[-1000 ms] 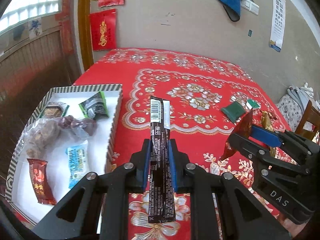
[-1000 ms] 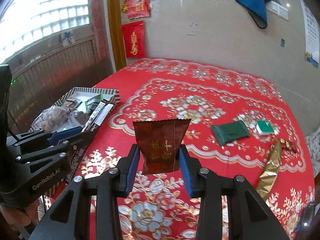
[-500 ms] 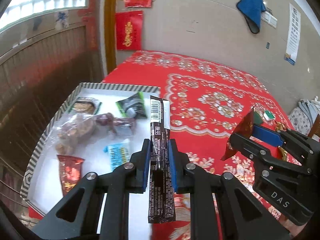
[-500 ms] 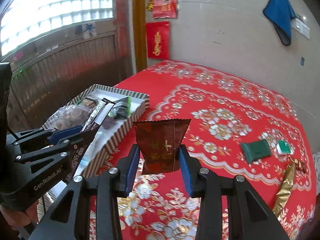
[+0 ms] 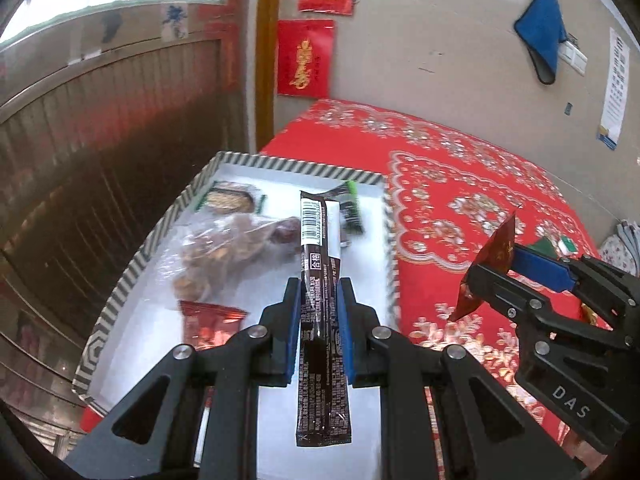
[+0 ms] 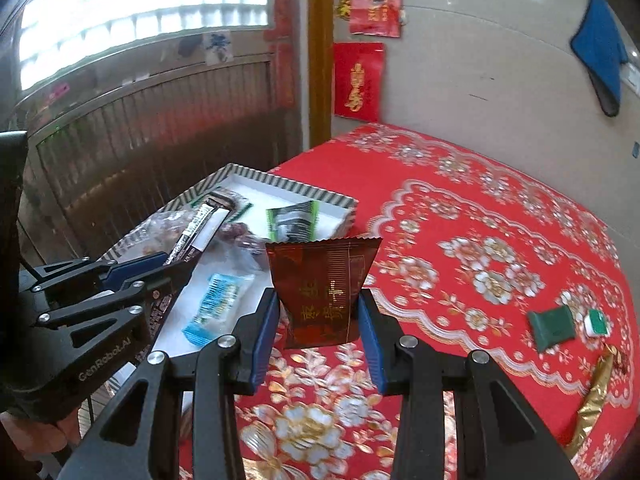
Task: Organize snacks
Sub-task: 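Lower both snacks into the tray and open both tools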
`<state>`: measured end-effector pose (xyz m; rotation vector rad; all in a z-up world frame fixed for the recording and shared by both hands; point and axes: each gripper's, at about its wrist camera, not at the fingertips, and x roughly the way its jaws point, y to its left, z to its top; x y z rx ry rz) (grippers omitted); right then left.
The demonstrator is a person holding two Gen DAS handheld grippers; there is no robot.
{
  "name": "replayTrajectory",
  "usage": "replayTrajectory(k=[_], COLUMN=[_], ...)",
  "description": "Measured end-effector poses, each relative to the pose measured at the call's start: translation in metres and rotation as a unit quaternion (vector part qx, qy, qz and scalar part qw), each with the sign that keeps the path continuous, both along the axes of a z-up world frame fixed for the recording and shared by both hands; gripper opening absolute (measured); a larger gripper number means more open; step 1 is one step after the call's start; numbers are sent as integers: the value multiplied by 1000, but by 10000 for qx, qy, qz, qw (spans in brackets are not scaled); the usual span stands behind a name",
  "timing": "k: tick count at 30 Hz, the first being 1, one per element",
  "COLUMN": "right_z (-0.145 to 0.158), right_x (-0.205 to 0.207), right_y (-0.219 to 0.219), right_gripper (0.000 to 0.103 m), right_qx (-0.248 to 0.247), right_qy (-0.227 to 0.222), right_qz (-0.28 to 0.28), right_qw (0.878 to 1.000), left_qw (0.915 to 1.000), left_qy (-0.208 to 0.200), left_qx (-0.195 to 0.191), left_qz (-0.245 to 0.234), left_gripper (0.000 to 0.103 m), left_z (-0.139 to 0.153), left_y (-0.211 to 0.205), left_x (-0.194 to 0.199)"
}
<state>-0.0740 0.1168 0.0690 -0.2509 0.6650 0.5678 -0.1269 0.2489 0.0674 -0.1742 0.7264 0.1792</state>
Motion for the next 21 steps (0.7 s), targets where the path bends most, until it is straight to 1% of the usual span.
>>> replayTrajectory(k=[7, 12, 16, 21], right_z=[-1, -10, -26, -41], right_x=[-2, 6, 14, 25], right_y=[35, 58, 76, 78], right_gripper=[40, 40, 40, 40], right_qx=[-82, -32, -111, 4], right_qy=[49, 396, 699, 1030], right_qz=[357, 665, 798, 812], right_qw=[9993, 9970, 9943, 9914], left_qw=[9997, 9989, 9981, 9979], left_qy=[113, 210, 335, 379], left_qx=[-47, -100, -104, -87], left_qz=[226, 396, 510, 518], left_gripper=[20, 20, 19, 19], left_z=[-10, -19, -27, -32], left_y=[25, 41, 49, 52], left_x=[-5, -7, -7, -5])
